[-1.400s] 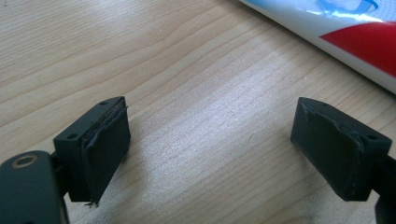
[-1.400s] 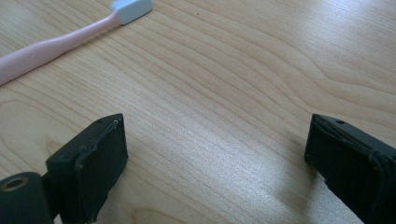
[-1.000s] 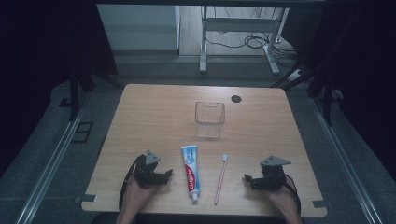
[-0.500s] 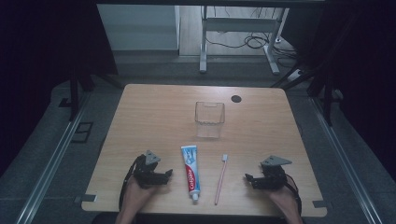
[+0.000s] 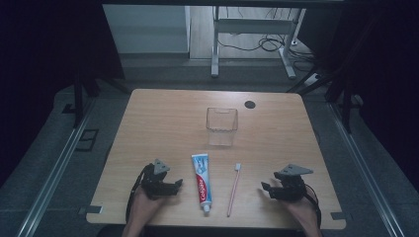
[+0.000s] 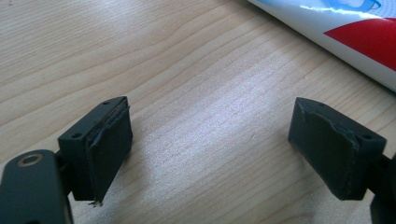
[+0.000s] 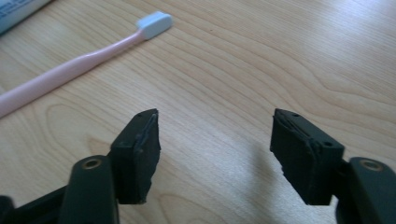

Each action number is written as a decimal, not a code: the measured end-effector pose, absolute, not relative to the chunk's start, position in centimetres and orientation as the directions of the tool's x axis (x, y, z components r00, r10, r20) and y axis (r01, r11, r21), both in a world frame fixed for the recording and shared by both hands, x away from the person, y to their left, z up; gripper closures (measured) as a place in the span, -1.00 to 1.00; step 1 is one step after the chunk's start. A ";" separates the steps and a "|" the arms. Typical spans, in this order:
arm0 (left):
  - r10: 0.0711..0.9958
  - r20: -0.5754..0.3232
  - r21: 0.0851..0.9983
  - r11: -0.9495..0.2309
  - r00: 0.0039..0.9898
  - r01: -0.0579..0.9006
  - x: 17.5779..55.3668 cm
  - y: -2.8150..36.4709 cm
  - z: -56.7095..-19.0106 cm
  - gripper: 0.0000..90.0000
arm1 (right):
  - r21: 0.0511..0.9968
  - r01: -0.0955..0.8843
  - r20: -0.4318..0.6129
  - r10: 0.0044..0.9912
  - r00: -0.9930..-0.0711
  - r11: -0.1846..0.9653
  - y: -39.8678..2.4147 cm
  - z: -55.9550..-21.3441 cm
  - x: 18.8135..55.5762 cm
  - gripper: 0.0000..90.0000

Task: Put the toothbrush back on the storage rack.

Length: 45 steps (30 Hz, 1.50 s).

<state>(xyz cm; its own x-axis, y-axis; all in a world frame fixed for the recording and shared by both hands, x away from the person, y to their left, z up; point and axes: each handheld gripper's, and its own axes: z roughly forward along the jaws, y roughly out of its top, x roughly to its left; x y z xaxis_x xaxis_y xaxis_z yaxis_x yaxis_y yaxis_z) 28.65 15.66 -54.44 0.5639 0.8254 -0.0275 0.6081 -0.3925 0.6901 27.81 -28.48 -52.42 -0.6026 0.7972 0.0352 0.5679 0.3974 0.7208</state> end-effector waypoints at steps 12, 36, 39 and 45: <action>0.826 -0.028 0.690 -0.391 0.563 0.608 28.6 15.6 -54.4 -0.70 | 0.718 0.547 0.045 0.755 -0.654 0.431 -27.4 -51.8 27.4 0.03; 0.825 -0.025 0.690 -0.395 0.565 0.607 28.6 15.7 -54.4 -0.70 | 0.705 0.500 0.107 0.622 -0.776 0.503 -23.4 -51.2 26.7 0.64; 0.825 -0.027 0.689 -0.394 0.564 0.608 28.6 15.7 -54.4 -0.70 | 0.707 0.497 0.120 0.607 -0.786 0.503 -23.0 -51.3 26.7 0.72; 0.825 -0.026 0.690 -0.394 0.564 0.608 28.6 15.7 -54.4 -0.70 | 0.711 0.473 0.123 0.571 -0.812 0.520 -22.0 -51.3 26.5 0.77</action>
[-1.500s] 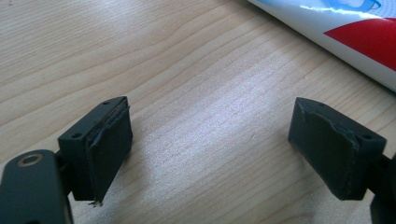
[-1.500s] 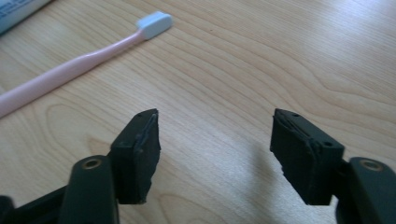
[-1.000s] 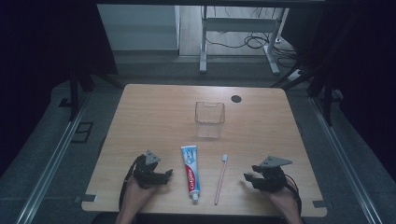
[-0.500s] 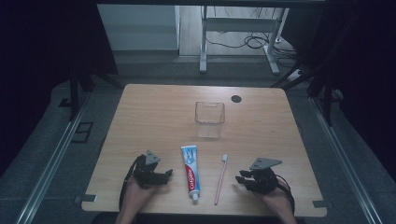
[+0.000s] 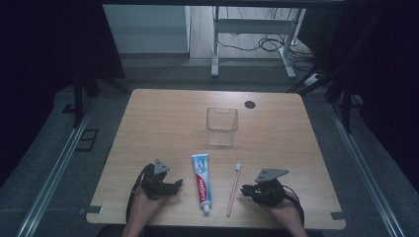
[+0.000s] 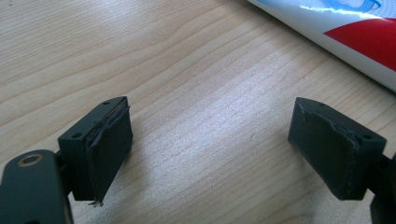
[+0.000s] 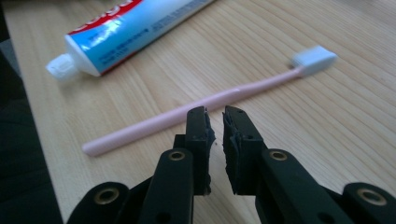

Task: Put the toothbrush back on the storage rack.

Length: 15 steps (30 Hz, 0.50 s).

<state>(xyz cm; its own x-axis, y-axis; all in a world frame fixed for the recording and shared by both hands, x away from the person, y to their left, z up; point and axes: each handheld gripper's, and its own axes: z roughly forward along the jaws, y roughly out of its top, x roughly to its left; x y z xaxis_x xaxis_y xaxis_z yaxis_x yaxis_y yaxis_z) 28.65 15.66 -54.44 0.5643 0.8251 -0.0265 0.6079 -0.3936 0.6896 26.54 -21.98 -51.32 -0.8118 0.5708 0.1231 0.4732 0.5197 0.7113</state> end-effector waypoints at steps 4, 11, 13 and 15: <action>0.825 -0.027 0.690 -0.393 0.564 0.608 28.6 15.7 -54.4 -0.70 | 0.719 0.459 0.127 0.551 -0.825 0.522 -21.0 -51.2 26.3 0.80; 0.825 -0.027 0.690 -0.393 0.564 0.608 28.6 15.7 -54.4 -0.70 | 0.715 0.440 0.132 0.513 -0.848 0.544 -19.2 -50.9 25.8 0.86; 0.825 -0.027 0.690 -0.393 0.564 0.608 28.6 15.7 -54.4 -0.70 | 0.709 0.435 0.137 0.497 -0.857 0.556 -18.7 -50.9 25.7 0.87; 0.825 -0.026 0.690 -0.394 0.564 0.608 28.6 15.7 -54.4 -0.70 | 0.702 0.436 0.142 0.489 -0.861 0.563 -18.2 -51.0 25.6 0.89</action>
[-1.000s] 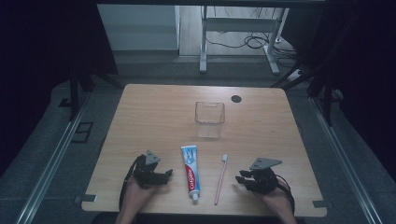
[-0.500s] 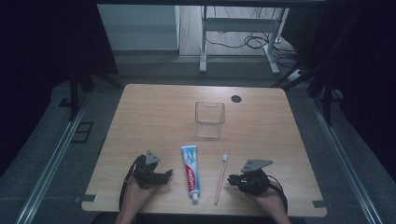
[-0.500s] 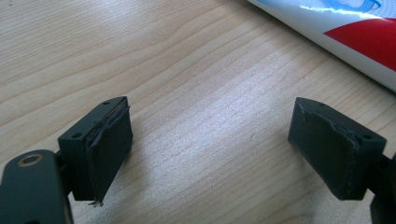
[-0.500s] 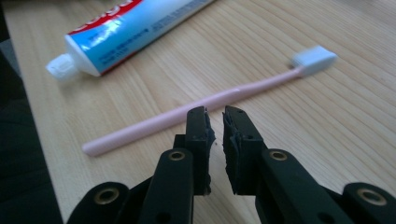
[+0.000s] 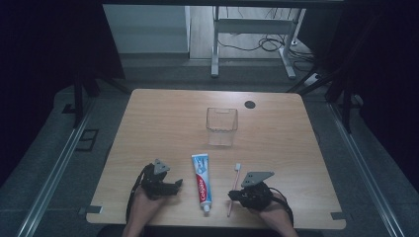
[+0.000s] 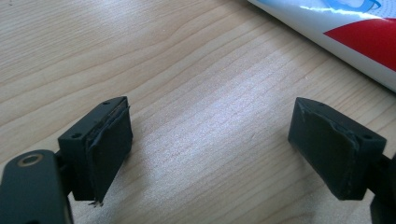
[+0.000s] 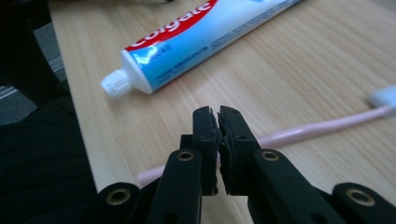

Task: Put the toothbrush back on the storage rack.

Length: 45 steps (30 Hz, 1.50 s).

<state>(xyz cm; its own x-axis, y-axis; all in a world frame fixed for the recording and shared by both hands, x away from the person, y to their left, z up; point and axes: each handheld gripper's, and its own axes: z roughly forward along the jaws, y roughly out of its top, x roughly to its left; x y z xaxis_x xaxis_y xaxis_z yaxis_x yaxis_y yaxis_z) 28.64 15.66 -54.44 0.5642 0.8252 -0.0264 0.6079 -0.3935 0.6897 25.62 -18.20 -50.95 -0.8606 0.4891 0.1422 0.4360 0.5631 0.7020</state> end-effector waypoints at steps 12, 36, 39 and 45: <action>0.825 -0.027 0.689 -0.394 0.564 0.608 28.6 15.7 -54.4 -0.70 | 0.671 0.442 0.168 0.458 -0.873 0.596 -16.9 -51.7 25.1 0.95; 0.826 -0.027 0.690 -0.392 0.563 0.608 28.6 15.6 -54.4 -0.70 | 0.625 0.499 0.162 0.526 -0.835 0.600 -20.0 -52.3 24.6 0.88; 0.826 -0.027 0.690 -0.392 0.563 0.608 28.6 15.6 -54.4 -0.70 | 0.623 0.506 0.161 0.535 -0.829 0.597 -20.6 -52.2 24.6 0.87; 0.826 -0.027 0.690 -0.392 0.563 0.608 28.6 15.6 -54.4 -0.70 | 0.615 0.524 0.159 0.558 -0.814 0.589 -21.6 -52.2 24.6 0.85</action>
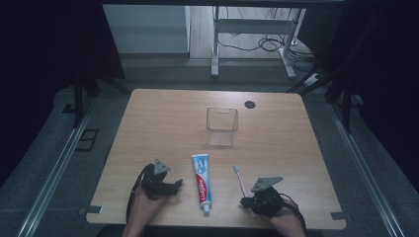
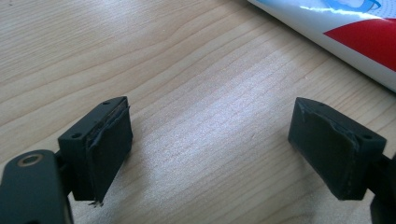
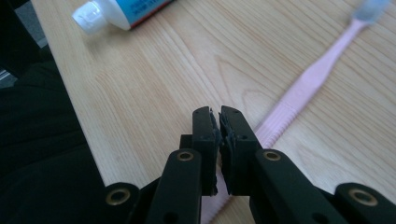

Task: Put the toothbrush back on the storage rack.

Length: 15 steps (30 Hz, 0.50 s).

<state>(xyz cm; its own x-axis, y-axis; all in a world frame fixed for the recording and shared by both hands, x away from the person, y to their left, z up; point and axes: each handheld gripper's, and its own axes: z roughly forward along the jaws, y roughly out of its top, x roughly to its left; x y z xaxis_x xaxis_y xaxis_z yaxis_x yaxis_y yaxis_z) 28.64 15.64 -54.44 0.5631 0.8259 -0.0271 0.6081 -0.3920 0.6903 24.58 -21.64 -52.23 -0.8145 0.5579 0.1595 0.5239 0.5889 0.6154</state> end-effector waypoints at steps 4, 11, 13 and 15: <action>0.826 -0.026 0.690 -0.393 0.564 0.608 28.6 15.7 -54.4 -0.70 | 0.610 0.535 0.156 0.573 -0.804 0.584 -22.4 -52.2 24.7 0.84; 0.824 -0.024 0.688 -0.396 0.565 0.608 28.6 15.7 -54.4 -0.70 | 0.605 0.548 0.137 0.603 -0.786 0.578 -23.7 -52.2 25.1 0.82; 0.826 -0.027 0.690 -0.392 0.563 0.608 28.6 15.6 -54.4 -0.70 | 0.601 0.552 0.132 0.610 -0.782 0.578 -24.1 -52.2 25.3 0.82; 0.826 -0.026 0.690 -0.393 0.564 0.608 28.6 15.7 -54.4 -0.70 | 0.597 0.559 0.128 0.620 -0.774 0.575 -24.4 -52.1 25.4 0.82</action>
<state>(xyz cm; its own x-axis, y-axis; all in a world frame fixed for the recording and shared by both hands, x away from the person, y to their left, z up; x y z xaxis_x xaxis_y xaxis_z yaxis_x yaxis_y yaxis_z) 28.64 15.65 -54.44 0.5637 0.8256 -0.0263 0.6080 -0.3932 0.6898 25.45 -24.44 -52.11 -0.7743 0.6196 0.1284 0.5591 0.5749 0.5974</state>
